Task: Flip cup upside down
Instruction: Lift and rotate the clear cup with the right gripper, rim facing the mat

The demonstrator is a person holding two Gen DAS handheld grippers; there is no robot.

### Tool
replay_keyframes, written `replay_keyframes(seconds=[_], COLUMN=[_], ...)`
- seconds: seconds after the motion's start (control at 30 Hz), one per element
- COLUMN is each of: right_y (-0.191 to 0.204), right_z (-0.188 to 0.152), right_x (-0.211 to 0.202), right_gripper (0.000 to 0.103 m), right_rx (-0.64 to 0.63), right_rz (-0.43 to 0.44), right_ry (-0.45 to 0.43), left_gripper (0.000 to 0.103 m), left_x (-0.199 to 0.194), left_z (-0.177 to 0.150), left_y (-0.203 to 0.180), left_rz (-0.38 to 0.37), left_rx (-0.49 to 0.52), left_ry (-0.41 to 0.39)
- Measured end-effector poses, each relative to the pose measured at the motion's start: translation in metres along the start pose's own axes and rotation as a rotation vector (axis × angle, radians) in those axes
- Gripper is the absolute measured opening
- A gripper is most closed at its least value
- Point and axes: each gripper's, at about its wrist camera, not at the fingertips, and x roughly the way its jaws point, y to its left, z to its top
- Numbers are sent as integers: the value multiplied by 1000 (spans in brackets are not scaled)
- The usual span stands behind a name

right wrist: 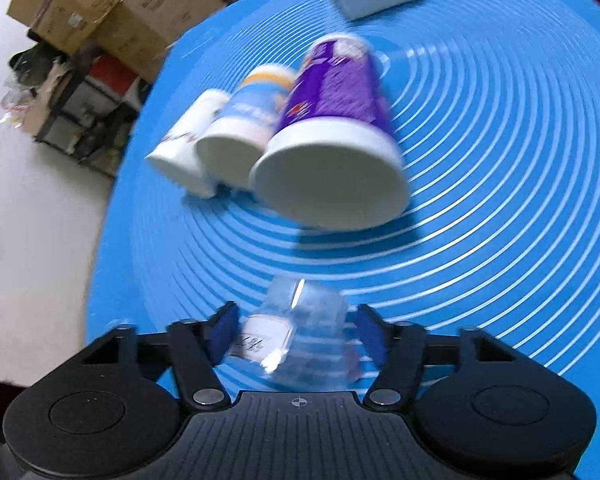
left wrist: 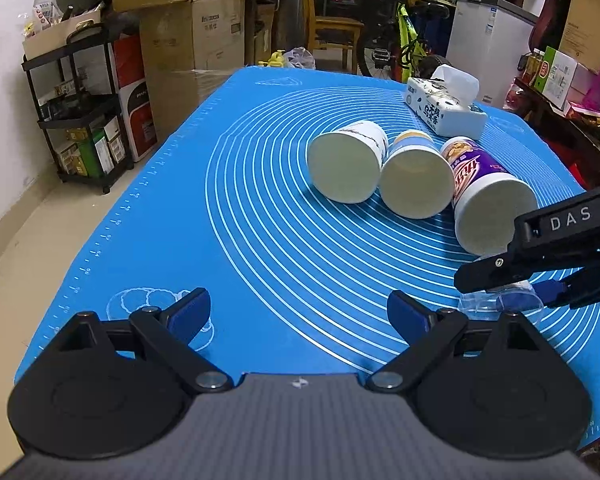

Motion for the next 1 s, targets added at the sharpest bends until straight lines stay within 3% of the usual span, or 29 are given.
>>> replay_keyframes(seconds=[0.23,0.37,0.5,0.67,0.87,1.0], right_y=[6,5,8,13,-5,-8], right_z=[-7,-13,-25,-52,-68,-81], right_x=[-6,-16,-29,-34,-27,-31], right_gripper=[60,60,60,60,60,60], right_rx=[-44,-82,-215,-535,-673,-712], right_rz=[-12,-9,-68,-235,-275,-286], right_ry=[-40,-112,-244,-478,-538,-530], left_gripper=[94,94,94,94,95,95], left_x=[-1,-2,-3,-4,-5,-6], left_z=[0,0,-1,-5,-10,-14], left_y=[0,0,-3,-8,-17,-22], left_rz=[0,-5,-9,-20,-38,-47], left_rx=[0,-1,3,12,19,30], left_ry=[2,4,0,-5,-6,0])
